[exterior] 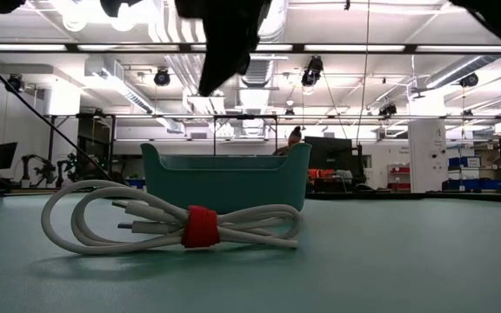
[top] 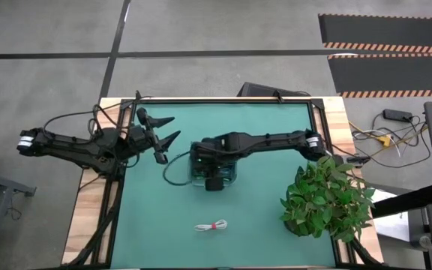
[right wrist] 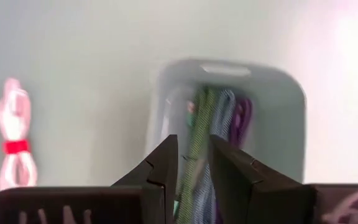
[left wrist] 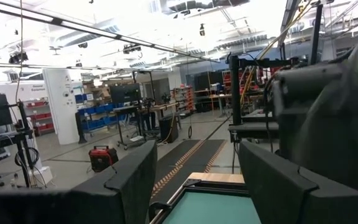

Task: Pick and place USB-C Cables
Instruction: Put the white charger cable into the green bin

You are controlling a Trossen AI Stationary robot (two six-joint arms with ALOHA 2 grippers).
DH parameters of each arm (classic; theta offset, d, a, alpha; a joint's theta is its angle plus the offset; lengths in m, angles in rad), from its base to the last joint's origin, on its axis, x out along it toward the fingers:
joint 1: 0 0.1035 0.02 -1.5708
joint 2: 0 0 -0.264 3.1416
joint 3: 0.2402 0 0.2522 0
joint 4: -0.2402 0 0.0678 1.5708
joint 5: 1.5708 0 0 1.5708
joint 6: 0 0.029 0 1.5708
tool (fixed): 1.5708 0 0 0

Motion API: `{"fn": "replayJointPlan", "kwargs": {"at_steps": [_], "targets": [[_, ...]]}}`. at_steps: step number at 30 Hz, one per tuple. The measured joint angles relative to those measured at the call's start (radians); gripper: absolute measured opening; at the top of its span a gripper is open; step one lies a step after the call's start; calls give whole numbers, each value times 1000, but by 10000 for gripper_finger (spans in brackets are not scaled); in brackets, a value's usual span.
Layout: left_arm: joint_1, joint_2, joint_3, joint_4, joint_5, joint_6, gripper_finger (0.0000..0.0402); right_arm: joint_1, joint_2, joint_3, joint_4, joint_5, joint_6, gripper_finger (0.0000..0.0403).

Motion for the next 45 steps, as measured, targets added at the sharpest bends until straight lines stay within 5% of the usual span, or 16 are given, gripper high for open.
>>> {"fn": "replayJointPlan", "kwargs": {"at_steps": [7, 23, 45], "targets": [[-1, 4, 0, -1, 0, 0, 212, 19, -165, -233, 207, 7, 8, 75], [-2, 60, 0, 19, 30, -66, 212, 19, -627, -989, 996, 80, -20, 70], [-84, 265, 62, 34, 85, -296, 212, 19, -1079, -1515, 1428, 148, -84, 72]]}}
